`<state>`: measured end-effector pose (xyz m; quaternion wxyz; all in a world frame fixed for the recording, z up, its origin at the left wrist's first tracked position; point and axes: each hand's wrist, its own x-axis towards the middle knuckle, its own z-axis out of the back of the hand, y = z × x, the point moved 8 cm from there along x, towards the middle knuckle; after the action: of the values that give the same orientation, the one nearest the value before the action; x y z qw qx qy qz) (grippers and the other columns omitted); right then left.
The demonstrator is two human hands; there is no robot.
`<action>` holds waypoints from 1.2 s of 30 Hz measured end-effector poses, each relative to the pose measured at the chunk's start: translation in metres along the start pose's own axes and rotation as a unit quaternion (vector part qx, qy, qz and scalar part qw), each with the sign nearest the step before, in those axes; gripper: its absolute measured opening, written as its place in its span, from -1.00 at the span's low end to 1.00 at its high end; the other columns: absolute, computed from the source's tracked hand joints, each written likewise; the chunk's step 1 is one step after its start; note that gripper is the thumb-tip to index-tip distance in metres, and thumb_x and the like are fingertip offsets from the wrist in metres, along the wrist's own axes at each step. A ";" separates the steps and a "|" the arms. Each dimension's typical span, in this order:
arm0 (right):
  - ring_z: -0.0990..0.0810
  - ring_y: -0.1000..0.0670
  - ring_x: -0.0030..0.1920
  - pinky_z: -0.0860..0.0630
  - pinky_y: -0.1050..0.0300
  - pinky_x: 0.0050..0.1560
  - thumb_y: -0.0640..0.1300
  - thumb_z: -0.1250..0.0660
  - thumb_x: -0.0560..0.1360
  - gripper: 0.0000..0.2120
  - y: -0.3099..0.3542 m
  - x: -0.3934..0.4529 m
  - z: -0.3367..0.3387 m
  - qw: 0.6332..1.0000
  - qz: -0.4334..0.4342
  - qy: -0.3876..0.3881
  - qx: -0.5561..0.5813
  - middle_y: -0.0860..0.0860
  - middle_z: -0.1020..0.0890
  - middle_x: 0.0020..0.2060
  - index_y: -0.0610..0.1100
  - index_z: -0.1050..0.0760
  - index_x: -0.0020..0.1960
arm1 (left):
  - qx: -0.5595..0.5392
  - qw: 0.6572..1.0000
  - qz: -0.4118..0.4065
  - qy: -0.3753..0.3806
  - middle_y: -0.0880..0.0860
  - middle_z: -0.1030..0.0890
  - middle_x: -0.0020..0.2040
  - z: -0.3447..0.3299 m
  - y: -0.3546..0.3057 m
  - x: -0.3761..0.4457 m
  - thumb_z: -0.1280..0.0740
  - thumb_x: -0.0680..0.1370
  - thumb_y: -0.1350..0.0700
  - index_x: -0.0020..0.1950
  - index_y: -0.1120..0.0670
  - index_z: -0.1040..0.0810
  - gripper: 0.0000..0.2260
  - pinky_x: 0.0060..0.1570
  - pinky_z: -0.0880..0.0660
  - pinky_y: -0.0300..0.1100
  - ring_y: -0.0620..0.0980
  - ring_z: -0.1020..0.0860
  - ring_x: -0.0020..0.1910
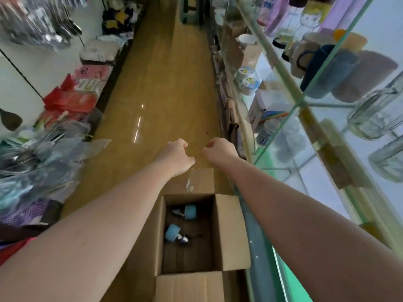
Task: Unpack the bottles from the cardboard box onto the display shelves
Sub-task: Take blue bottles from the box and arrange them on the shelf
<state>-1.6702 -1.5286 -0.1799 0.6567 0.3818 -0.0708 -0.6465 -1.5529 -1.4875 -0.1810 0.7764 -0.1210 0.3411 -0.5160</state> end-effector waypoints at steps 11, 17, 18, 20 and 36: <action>-0.54 -0.11 0.15 -0.48 0.08 0.12 -0.08 -0.17 0.59 -0.67 -0.130 0.045 -0.145 0.986 -0.133 0.083 0.053 -0.12 -0.57 0.16 -0.22 -0.47 0.27 | -0.028 0.991 0.078 0.103 0.13 -0.35 0.40 -0.150 0.116 0.051 -0.30 0.55 0.10 0.43 0.10 -0.31 -0.54 0.21 -0.34 -0.13 0.11 -0.37 0.34; -0.51 -0.10 0.20 -0.45 0.12 0.11 -0.15 -0.21 0.57 -0.69 -0.176 0.060 -0.202 0.979 -0.162 0.114 0.053 -0.12 -0.55 0.20 -0.23 -0.48 0.28 | -0.002 0.987 0.090 0.133 0.12 -0.33 0.42 -0.203 0.155 0.070 -0.29 0.56 0.07 0.46 0.06 -0.29 -0.53 0.20 -0.36 -0.11 0.11 -0.39 0.32; -0.51 -0.09 0.21 -0.44 0.13 0.11 -0.15 -0.21 0.58 -0.69 -0.182 0.063 -0.211 0.977 -0.168 0.114 0.060 -0.11 -0.55 0.20 -0.22 -0.47 0.28 | 0.002 0.987 0.089 0.133 0.11 -0.33 0.42 -0.209 0.160 0.074 -0.29 0.56 0.07 0.46 0.06 -0.28 -0.53 0.16 -0.37 -0.13 0.10 -0.39 0.32; -0.50 -0.08 0.21 -0.42 0.16 0.08 -0.14 -0.22 0.57 -0.68 -0.194 0.069 -0.228 0.975 -0.177 0.116 0.074 -0.10 -0.55 0.21 -0.20 -0.46 0.29 | 0.014 0.987 0.088 0.133 0.11 -0.33 0.42 -0.220 0.171 0.083 -0.28 0.57 0.08 0.46 0.06 -0.28 -0.54 0.14 -0.37 -0.14 0.11 -0.40 0.31; -0.45 -0.05 -0.06 -0.44 0.08 0.02 -0.17 -0.17 0.58 -0.71 -0.383 0.149 -0.462 0.937 -0.281 0.159 0.134 -0.13 -0.55 -0.04 -0.27 -0.52 0.22 | 0.135 0.973 0.053 0.181 0.14 -0.37 0.34 -0.437 0.348 0.188 -0.29 0.55 0.08 0.43 0.05 -0.30 -0.54 0.22 -0.36 -0.05 0.14 -0.40 0.28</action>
<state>-1.6803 -1.4248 -0.7894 0.3932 0.5685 0.0586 -0.7203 -1.5445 -1.4288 -0.7676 0.7370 0.0982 0.4090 -0.5291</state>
